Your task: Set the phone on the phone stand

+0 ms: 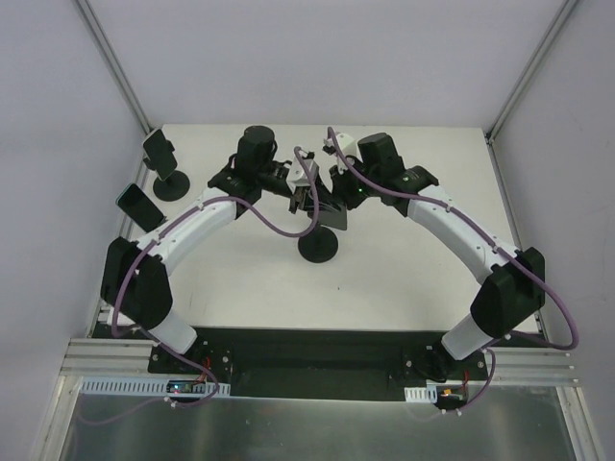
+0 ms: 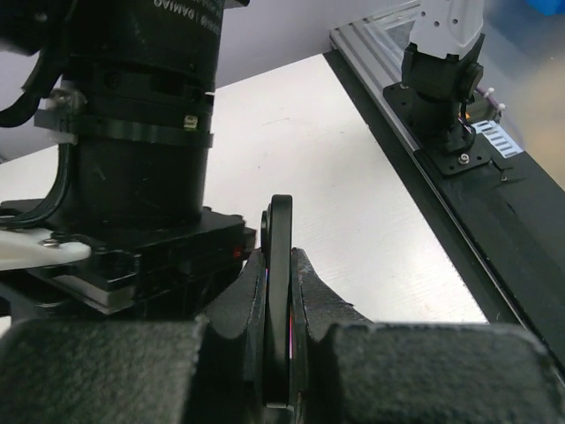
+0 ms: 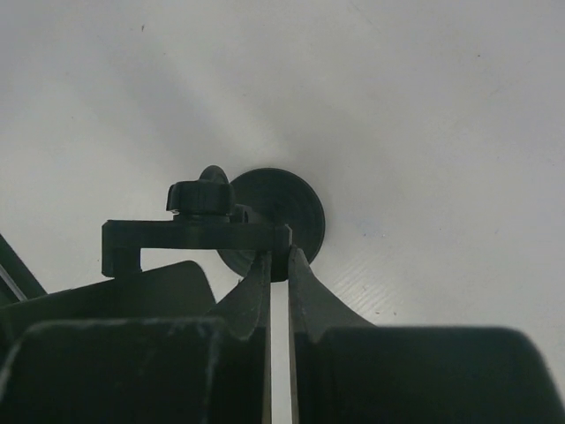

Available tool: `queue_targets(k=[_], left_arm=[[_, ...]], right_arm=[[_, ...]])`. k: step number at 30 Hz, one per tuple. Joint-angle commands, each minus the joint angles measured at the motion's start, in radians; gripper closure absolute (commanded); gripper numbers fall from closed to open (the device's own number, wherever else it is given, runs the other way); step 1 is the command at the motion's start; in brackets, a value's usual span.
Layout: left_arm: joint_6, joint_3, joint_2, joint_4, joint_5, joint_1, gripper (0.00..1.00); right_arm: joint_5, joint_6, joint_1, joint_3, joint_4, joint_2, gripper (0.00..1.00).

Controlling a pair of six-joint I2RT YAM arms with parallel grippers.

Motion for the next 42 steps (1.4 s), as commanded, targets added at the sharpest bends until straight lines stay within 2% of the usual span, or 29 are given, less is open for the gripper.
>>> queue_targets(k=[1, 8, 12, 15, 19, 23, 25, 26, 27, 30, 31, 32, 35, 40, 42], left_arm=[[0.043, 0.115, 0.080, 0.048, 0.233, 0.028, 1.00], [0.036, 0.121, 0.128, 0.066, 0.206, 0.044, 1.00], [-0.052, 0.136, 0.140, 0.067, 0.146, 0.084, 1.00], [-0.062, 0.057, 0.062, 0.069, 0.004, 0.094, 1.00], [-0.126, -0.083, -0.077, 0.133, -0.114, 0.094, 1.00], [-0.207, -0.169, -0.166, 0.225, -0.297, 0.093, 1.00], [-0.261, -0.198, -0.209, 0.256, -0.465, 0.079, 1.00], [-0.258, -0.204, -0.223, 0.250, -0.537, 0.046, 1.00], [-0.260, -0.215, -0.238, 0.235, -0.752, 0.016, 1.00], [-0.179, -0.182, -0.242, 0.103, -0.926, -0.059, 1.00], [-0.168, -0.145, -0.220, 0.021, -0.940, -0.062, 1.00], [-0.166, -0.138, -0.213, 0.006, -0.946, -0.062, 1.00], [-0.157, -0.140, -0.211, -0.054, -0.960, -0.064, 1.00], [-0.143, -0.204, -0.242, -0.015, -0.920, -0.056, 1.00], [-0.117, -0.229, -0.243, 0.026, -0.802, -0.045, 1.00]], right_arm=[[-0.160, -0.039, -0.007, 0.065, -0.004, 0.008, 0.99], [-0.156, -0.032, -0.008, 0.054, 0.002, 0.011, 0.99], [-0.082, -0.024, -0.008, 0.039, 0.025, -0.009, 0.99], [-0.013, -0.006, -0.007, 0.013, 0.055, -0.035, 1.00], [0.021, 0.011, -0.007, -0.004, 0.071, -0.055, 1.00], [0.045, 0.020, -0.004, -0.012, 0.068, -0.057, 0.99], [0.077, 0.046, 0.012, -0.019, 0.071, -0.063, 0.99], [0.147, 0.069, 0.022, -0.025, 0.078, -0.067, 0.99], [0.197, 0.092, 0.035, -0.042, 0.094, -0.073, 1.00], [0.364, 0.238, 0.095, -0.091, 0.130, -0.109, 1.00], [0.395, 0.294, 0.131, -0.101, 0.138, -0.129, 1.00], [0.453, 0.324, 0.150, -0.105, 0.141, -0.135, 1.00], [0.482, 0.375, 0.185, -0.131, 0.173, -0.167, 0.99], [0.375, 0.340, 0.184, -0.098, 0.181, -0.146, 0.99], [0.311, 0.295, 0.175, -0.088, 0.180, -0.140, 0.99]])
